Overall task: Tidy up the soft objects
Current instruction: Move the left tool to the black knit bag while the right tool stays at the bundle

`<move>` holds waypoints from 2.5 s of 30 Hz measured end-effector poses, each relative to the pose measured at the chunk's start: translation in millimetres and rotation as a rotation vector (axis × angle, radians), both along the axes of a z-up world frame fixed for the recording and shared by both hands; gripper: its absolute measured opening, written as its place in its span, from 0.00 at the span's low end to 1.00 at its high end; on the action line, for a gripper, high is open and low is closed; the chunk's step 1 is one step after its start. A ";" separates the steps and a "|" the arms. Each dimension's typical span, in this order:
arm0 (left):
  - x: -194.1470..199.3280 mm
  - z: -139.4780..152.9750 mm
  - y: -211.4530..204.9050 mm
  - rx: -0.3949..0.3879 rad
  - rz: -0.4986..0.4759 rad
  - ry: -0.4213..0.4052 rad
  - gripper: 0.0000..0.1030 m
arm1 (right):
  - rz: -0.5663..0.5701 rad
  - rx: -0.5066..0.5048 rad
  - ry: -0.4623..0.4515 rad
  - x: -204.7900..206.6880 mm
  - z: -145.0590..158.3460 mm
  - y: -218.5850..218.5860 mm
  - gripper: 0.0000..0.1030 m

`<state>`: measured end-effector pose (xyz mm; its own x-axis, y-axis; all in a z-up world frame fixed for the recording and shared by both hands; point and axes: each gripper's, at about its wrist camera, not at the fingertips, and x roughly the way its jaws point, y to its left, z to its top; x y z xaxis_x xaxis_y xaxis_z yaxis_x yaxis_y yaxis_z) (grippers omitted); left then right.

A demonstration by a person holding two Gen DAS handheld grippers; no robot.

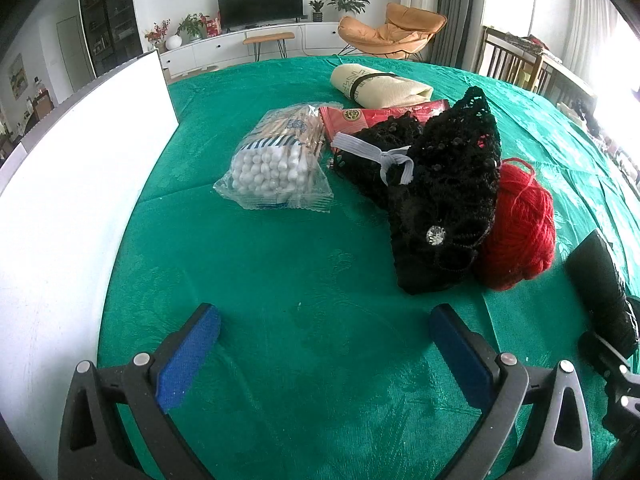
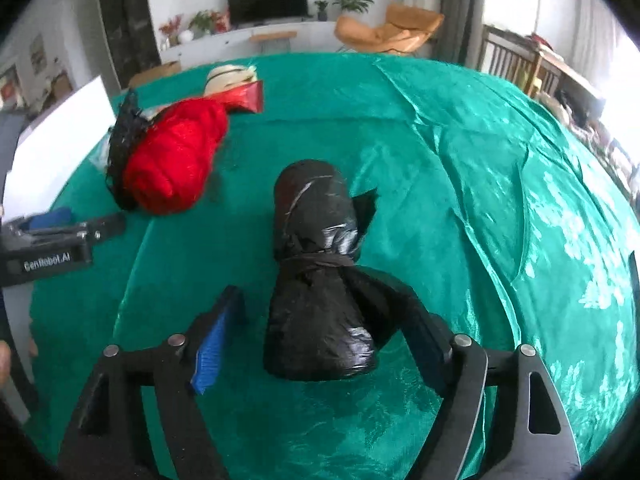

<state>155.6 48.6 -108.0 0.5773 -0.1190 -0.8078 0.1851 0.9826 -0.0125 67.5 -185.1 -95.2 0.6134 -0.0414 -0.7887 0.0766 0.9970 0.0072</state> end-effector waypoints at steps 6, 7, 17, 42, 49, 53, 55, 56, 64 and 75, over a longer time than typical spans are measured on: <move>0.8 0.4 -0.1 0.000 0.000 0.000 1.00 | -0.001 -0.024 -0.001 -2.3 -3.8 6.4 0.79; 0.8 0.4 -0.1 0.000 0.000 0.000 1.00 | 0.000 -0.026 -0.001 -3.3 -4.2 9.1 0.79; 1.0 0.5 -0.3 0.000 0.004 0.001 1.00 | -0.001 -0.029 -0.002 -4.9 -3.7 10.3 0.79; 14.3 39.6 -15.6 -0.116 -0.008 0.002 0.12 | 0.004 -0.028 -0.006 -8.7 -3.4 12.2 0.80; -91.5 38.6 13.1 -0.084 -0.169 0.041 0.47 | 0.004 -0.028 -0.006 -8.6 -3.5 12.1 0.80; -123.1 43.9 20.5 -0.056 -0.197 -0.019 0.93 | 0.004 -0.027 -0.006 -8.7 -3.5 12.2 0.80; -122.9 50.7 27.0 -0.103 -0.190 -0.023 0.93 | 0.005 -0.027 -0.007 -8.7 -3.4 12.1 0.80; -121.4 53.8 29.7 -0.129 -0.179 -0.023 0.93 | 0.004 -0.028 -0.006 -8.7 -3.3 12.0 0.80; -81.9 66.1 37.7 -0.129 -0.049 -0.039 0.93 | 0.005 -0.027 -0.007 -8.7 -3.4 12.1 0.80; -48.7 12.1 42.0 -0.017 0.088 0.066 0.93 | 0.008 -0.025 -0.008 -9.4 -4.0 13.3 0.80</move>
<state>106.9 90.6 -95.8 0.5315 -0.0837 -0.8429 0.0958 0.9947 -0.0384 58.2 -171.8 -99.2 0.6201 -0.0565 -0.7825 0.0690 0.9975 -0.0173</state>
